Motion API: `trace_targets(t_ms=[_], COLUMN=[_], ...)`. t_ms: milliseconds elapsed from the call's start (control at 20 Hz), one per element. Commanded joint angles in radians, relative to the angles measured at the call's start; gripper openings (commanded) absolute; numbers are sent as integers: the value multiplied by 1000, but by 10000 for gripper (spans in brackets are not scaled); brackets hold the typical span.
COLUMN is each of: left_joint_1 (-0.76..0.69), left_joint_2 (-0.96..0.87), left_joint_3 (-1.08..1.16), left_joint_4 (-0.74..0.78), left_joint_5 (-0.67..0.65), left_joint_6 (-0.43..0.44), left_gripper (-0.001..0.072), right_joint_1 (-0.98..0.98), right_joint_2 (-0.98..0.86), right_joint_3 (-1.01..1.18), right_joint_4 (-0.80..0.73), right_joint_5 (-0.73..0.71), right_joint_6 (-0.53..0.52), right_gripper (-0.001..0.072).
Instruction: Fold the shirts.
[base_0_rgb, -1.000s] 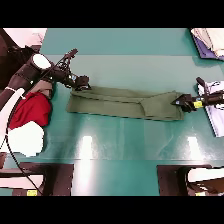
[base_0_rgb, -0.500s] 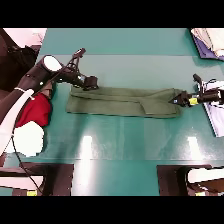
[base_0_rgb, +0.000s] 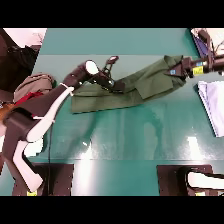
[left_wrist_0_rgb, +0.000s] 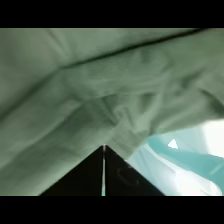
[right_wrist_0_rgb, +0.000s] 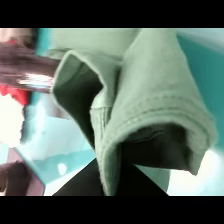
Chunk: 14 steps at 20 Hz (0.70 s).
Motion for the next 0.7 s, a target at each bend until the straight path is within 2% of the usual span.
trace_targets(t_ms=[0, 150, 300, 400, 650], left_joint_1=[-30, -30, -28, -11, 107], left_joint_2=[-106, -113, -113, -107, -85], left_joint_3=[79, 81, 85, 85, 146], left_joint_4=[-9, -9, -9, -8, -3], left_joint_5=[28, 87, 91, 53, -154], left_joint_6=[-54, -68, -74, -75, -70], left_gripper=[25, 25, 25, 26, 25], right_joint_1=[101, 165, 217, 241, 275], right_joint_2=[-11, -71, -146, -188, -257], right_joint_3=[151, 255, 344, 389, 441], right_joint_4=[-7, -6, -6, -6, -7], right_joint_5=[32, 73, 95, 93, 80], right_joint_6=[94, 131, 135, 136, 134], right_gripper=[16, 15, 16, 15, 16])
